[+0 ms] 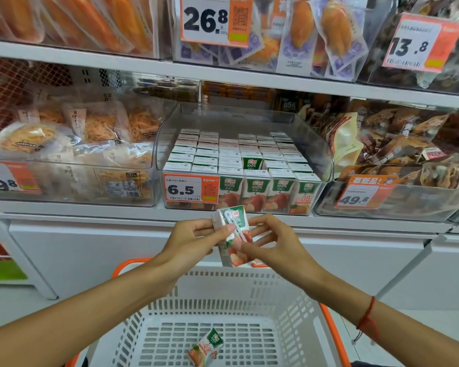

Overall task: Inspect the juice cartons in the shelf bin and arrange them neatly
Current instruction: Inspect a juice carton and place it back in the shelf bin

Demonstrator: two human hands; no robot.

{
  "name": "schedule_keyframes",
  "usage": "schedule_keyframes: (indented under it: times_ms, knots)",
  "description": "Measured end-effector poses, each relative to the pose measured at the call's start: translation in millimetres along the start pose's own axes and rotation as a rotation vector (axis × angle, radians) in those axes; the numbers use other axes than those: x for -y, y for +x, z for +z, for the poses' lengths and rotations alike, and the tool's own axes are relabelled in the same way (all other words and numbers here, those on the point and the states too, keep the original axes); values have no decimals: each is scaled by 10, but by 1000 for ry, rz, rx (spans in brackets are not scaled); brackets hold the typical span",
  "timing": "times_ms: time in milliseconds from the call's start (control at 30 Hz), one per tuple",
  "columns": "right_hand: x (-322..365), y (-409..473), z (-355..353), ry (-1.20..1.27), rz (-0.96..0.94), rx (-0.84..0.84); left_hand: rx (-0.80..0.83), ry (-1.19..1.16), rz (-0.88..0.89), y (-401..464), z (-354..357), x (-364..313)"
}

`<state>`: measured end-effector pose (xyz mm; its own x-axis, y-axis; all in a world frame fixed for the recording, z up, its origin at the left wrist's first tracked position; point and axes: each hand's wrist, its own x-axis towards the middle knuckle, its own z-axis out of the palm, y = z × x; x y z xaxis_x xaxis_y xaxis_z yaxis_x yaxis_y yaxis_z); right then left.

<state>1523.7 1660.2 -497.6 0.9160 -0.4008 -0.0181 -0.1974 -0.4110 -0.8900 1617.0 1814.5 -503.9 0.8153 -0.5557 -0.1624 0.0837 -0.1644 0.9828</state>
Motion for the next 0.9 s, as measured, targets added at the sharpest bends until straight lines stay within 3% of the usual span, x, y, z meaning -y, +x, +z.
schedule_keyframes:
  times_ms: [167, 233, 367, 467, 567, 700, 800, 900]
  knots:
    - [55, 61, -217, 266, 150, 338, 106, -53, -16, 31, -95, -76]
    - [51, 55, -229, 310, 149, 400, 132, -61, -27, 44, -82, -103]
    - [38, 52, -140, 231, 140, 225, 96, -61, -75, 13, -64, -70]
    - [11, 23, -36, -10, 49, 20, 120, 4, -95, -18, -30, -41]
    - [10, -42, 25, -228, -96, -82, 165, 10, -127, -35, 15, -71]
    - [20, -76, 30, -291, -189, -20, 114, 44, -100, -35, 19, -92]
    - [73, -45, -53, -82, -166, 128, 111, 47, -38, -27, -55, -104]
    - [123, -11, -157, 115, -121, 149, 153, 71, 141, -2, -111, -165]
